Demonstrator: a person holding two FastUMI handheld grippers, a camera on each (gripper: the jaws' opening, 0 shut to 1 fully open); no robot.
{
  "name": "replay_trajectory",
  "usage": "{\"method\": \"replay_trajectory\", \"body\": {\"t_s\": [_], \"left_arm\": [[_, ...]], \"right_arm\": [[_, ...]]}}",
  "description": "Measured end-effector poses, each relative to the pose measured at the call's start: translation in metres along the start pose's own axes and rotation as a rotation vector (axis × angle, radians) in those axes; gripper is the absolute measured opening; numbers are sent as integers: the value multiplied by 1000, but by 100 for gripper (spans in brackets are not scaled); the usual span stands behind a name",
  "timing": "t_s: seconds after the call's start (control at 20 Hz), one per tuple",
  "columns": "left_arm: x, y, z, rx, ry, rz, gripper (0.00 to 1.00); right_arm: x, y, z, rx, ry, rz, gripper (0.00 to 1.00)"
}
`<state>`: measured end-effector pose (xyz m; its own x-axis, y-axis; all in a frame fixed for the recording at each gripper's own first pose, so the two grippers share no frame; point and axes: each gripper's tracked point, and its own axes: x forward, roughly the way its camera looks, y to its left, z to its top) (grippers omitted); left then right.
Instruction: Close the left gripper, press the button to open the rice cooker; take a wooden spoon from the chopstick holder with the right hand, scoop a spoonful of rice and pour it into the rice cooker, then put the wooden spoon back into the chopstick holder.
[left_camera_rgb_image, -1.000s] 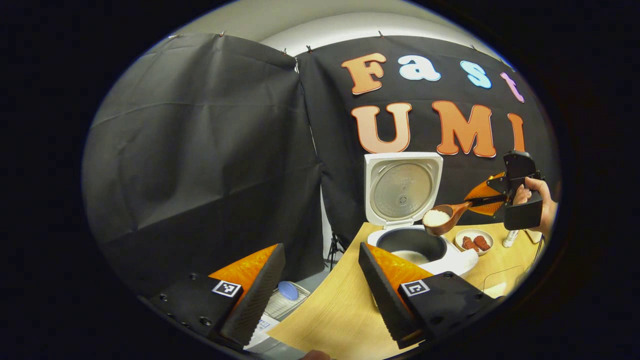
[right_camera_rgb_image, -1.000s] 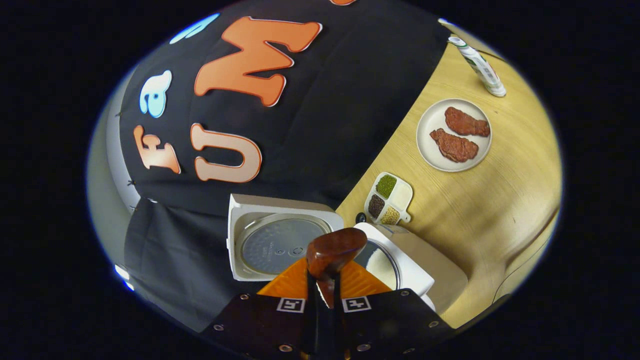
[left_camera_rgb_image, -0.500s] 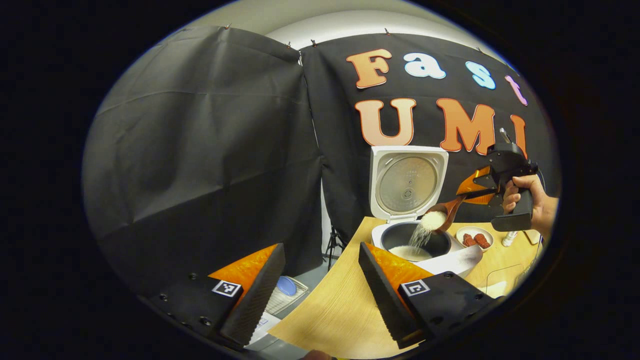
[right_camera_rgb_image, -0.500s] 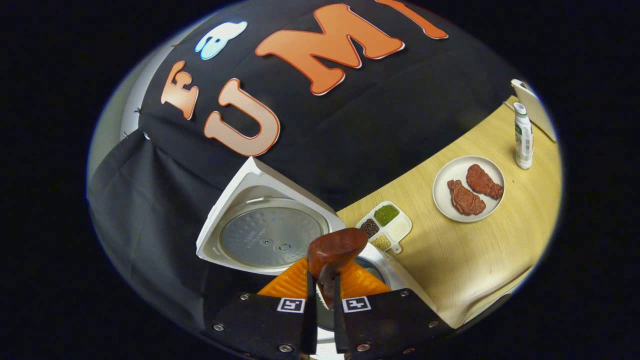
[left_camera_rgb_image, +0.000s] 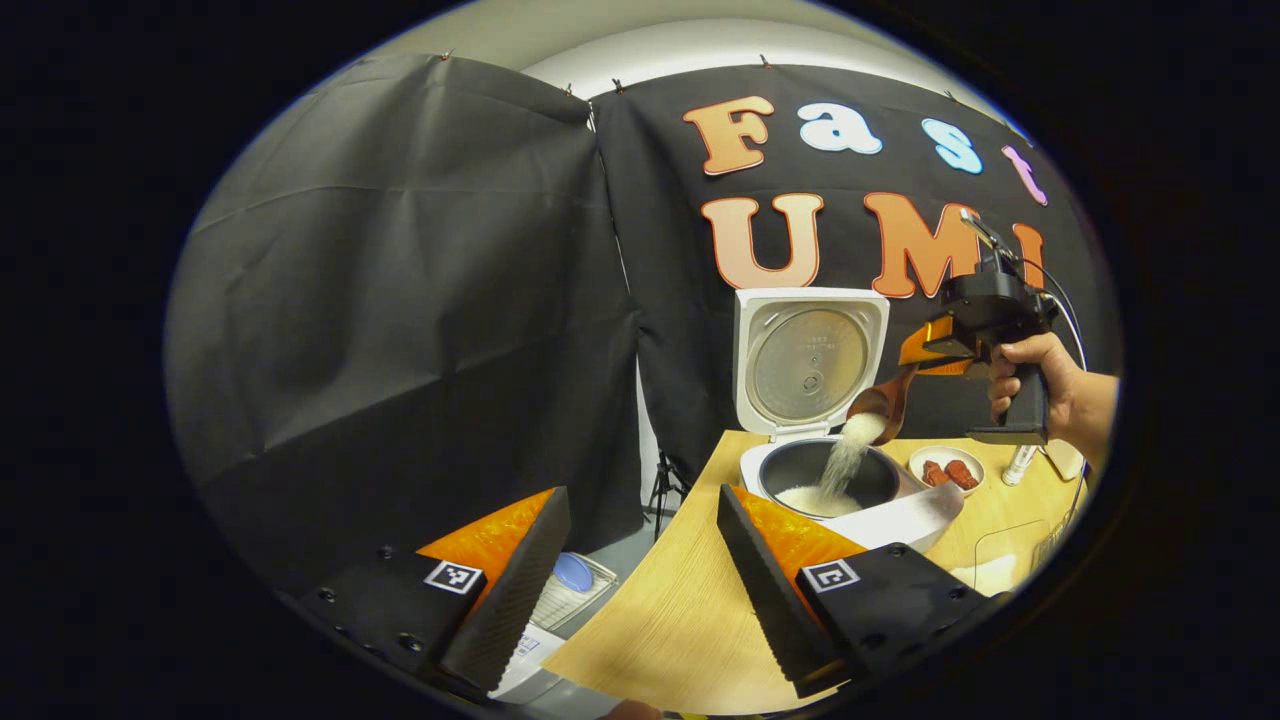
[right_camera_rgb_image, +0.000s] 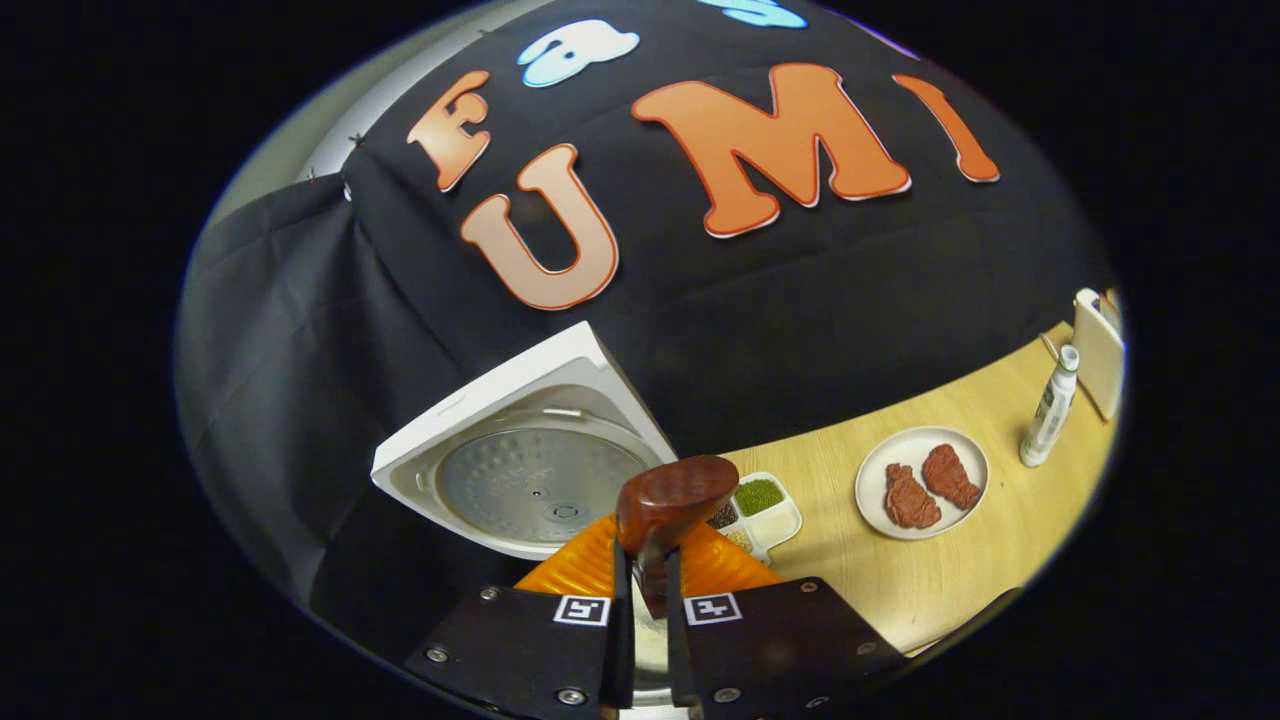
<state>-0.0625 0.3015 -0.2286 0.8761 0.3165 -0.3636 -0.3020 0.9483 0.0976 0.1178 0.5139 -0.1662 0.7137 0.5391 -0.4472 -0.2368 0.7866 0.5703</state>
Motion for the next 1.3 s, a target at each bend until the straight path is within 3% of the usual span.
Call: {"method": "replay_trajectory", "body": {"t_s": [0.7, 1.0, 1.3], "left_arm": [[-4, 2, 1, 7, -3, -3, 99], [-7, -1, -3, -1, 2, -11, 99], [-11, -1, -12, -10, 29, -5, 99]], "right_arm": [[-22, 47, 26, -415, -178, 49, 13], [-33, 73, 19, -635, -257, 80, 13], [-45, 90, 18, -772, -331, 101, 13]]}}
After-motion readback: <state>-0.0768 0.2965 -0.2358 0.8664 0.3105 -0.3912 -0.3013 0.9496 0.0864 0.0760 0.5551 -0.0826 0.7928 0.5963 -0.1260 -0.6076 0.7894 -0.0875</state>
